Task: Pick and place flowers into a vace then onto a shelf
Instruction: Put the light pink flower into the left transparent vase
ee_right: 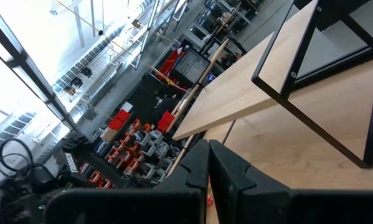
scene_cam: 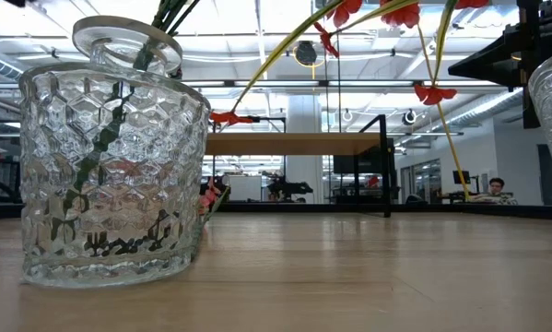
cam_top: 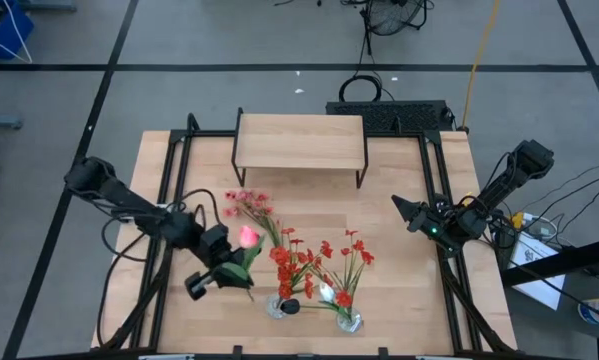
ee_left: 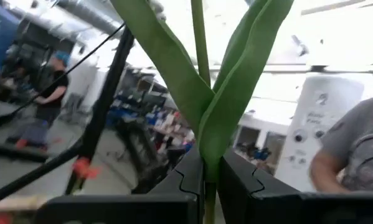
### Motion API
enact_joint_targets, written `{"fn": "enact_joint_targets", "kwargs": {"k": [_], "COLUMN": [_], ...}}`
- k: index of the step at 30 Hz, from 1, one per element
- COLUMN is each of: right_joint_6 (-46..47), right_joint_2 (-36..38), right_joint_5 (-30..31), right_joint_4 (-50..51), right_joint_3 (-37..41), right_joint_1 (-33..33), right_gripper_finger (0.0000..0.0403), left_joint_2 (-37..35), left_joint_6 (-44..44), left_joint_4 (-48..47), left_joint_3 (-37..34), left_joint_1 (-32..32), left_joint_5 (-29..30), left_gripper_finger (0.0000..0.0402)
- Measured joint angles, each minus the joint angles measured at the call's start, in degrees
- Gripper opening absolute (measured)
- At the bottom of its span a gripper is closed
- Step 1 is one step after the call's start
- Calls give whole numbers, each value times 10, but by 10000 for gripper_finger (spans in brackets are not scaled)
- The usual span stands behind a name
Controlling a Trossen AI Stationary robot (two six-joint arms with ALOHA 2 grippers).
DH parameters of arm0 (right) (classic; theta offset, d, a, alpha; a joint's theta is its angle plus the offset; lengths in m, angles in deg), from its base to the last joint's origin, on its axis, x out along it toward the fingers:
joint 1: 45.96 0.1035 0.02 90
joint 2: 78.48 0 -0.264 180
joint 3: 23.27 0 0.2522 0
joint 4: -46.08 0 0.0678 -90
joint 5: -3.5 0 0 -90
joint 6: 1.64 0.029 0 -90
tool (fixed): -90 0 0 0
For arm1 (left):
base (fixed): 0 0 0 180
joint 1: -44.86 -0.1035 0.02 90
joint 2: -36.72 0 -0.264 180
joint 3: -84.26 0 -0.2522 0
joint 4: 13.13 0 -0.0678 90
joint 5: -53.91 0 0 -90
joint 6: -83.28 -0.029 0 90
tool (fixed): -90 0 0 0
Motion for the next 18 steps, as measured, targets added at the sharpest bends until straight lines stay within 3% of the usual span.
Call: {"fn": "enact_joint_targets", "kwargs": {"k": [6,13,18], "right_joint_6": [1,0,0], "right_joint_2": [0,0,0], "right_joint_5": [0,0,0], "right_joint_4": [0,0,0], "right_joint_3": [0,0,0], "right_joint_1": [0,0,0], "right_gripper_finger": [4,4,4], "left_joint_2": [53,145,183], "left_joint_6": [23,63,71], "left_joint_4": [92,237,243], "left_joint_3": [-7,-8,-7], "left_joint_1": [-36,-45,-41], "left_joint_5": [-55,-67,-63], "left_gripper_finger": [35,35,35]}}
